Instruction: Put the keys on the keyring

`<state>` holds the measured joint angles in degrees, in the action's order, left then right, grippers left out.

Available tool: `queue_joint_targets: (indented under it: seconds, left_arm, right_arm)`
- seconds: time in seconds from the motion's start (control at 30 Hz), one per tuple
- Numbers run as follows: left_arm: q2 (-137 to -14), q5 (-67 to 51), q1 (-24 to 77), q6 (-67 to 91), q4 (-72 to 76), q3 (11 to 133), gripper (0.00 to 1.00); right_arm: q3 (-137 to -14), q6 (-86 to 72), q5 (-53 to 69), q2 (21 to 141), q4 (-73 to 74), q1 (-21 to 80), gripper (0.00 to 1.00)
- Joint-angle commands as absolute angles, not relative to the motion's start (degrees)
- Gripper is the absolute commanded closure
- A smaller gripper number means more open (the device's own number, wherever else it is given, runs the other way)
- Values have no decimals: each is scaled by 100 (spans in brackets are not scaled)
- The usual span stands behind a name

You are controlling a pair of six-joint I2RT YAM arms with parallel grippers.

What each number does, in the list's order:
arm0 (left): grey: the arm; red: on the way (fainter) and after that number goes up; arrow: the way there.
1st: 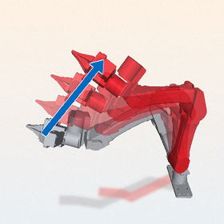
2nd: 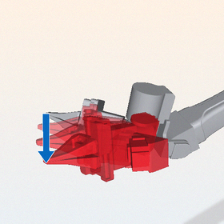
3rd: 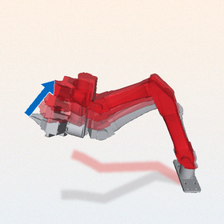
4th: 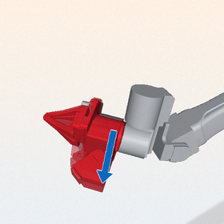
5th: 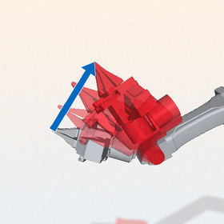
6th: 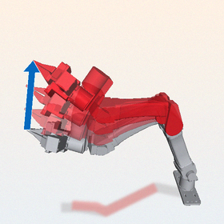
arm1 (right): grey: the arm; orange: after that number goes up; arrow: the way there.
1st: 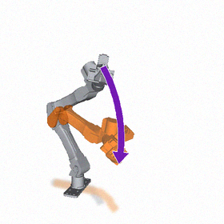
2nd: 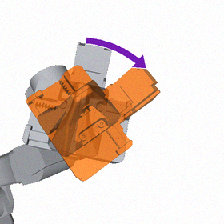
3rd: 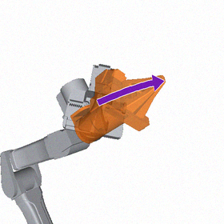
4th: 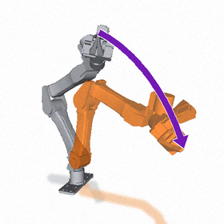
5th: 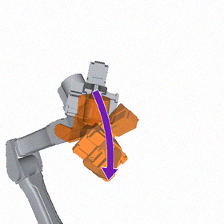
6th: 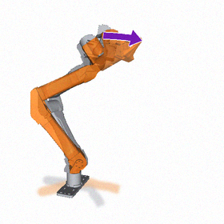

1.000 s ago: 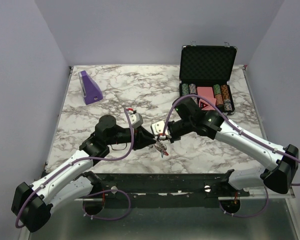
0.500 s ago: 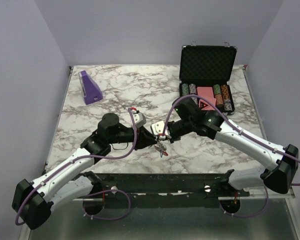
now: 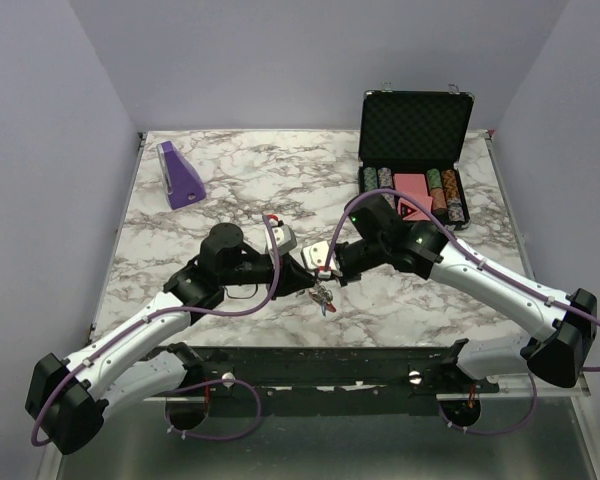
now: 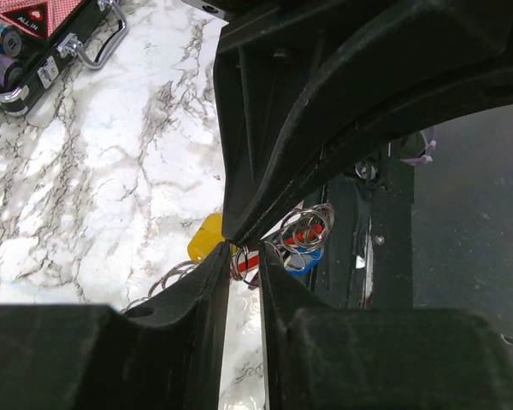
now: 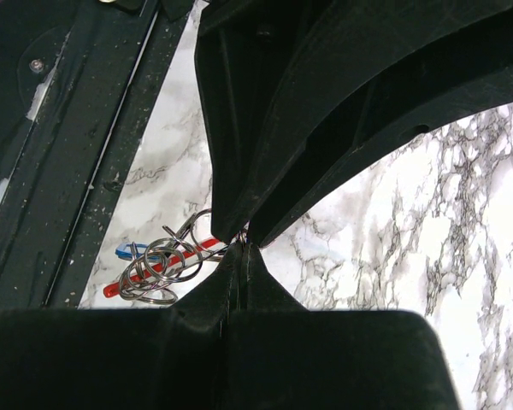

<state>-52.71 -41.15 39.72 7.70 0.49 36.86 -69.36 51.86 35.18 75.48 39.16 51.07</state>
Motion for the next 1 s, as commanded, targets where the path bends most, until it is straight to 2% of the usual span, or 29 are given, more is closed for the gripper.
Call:
queue_joint_targets:
  seconds: [0.0,0.27,0.57,0.63,0.67,0.97]
  left_arm:
    - [-5352,-4061,4025,633,-122,3876,75]
    - [-5379,-3964,4043,510,-343,3929,75]
    - [-5440,-3973,4052,457,-369,3990,80]
    - [-5467,-4034,4052,440,-369,3999,89]
    - [-5484,-4078,4060,422,-404,4016,100]
    - [-5125,-3745,4052,211,-186,3719,100]
  right_arm:
    - [-7066,5089,3480,7567,3797,5150,100]
    - [-7049,5036,3480,7559,3779,5150,100]
    - [-7049,5001,3516,7567,3753,5159,100]
    - [-7049,4983,3533,7576,3736,5159,100]
    - [-7049,4975,3542,7576,3735,5159,99]
    - [-7005,4878,3612,7524,3665,5159,100]
